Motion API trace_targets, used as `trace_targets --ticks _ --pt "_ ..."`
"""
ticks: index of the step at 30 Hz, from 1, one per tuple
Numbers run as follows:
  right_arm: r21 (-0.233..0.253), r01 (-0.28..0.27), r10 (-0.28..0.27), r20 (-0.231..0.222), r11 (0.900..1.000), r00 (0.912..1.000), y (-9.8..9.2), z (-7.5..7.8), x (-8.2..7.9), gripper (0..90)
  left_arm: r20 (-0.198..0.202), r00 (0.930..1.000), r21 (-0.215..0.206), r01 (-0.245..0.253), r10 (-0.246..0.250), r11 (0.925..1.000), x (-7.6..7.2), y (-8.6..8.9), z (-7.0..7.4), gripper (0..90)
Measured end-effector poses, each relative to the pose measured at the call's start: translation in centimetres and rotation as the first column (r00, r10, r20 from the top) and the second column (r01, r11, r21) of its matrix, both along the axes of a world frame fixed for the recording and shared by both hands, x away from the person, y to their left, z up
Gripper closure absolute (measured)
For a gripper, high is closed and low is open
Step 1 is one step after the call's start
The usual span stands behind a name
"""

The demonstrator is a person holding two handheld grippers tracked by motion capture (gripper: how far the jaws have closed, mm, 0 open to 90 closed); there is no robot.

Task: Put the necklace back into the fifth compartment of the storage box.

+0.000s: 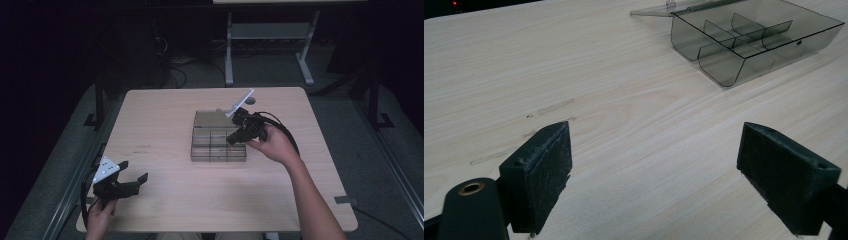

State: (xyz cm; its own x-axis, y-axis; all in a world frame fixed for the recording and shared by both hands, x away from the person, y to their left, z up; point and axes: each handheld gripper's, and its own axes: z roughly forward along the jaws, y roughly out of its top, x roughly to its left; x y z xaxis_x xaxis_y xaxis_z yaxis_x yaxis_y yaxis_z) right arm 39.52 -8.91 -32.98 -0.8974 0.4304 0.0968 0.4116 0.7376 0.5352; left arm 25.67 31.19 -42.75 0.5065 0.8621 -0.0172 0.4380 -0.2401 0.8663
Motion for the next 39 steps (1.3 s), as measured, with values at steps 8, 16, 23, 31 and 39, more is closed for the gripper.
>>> trace_targets --ticks 8,16,23,31,39 --pt "-0.009 -0.007 0.007 -0.012 1.0 0.9999 1.1 -0.4 0.9 87.4 -0.001 1.0 -0.005 -0.003 0.003 1.0 -0.1 0.1 0.1 14.1" --pt "-0.016 -0.009 0.009 -0.018 1.0 0.9998 1.9 -0.9 1.8 87.4 -0.001 1.0 -0.004 -0.003 0.003 1.0 -0.1 0.1 0.1 14.1" --pt "-0.013 -0.008 0.008 -0.023 1.0 0.9997 2.3 -1.3 2.5 87.3 0.0 1.0 -0.003 -0.003 0.003 1.0 -0.1 0.1 0.1 14.1" --pt "-0.015 -0.002 0.001 -0.037 1.0 0.9993 2.7 -2.1 3.1 87.3 0.0 1.0 0.0 -0.003 0.003 1.0 -0.1 0.0 0.1 14.1" --pt "-0.021 0.0 -0.001 -0.059 1.0 0.9983 3.1 -3.0 3.7 87.2 0.0 1.0 0.002 -0.001 0.001 1.0 0.0 0.0 0.1 14.1"
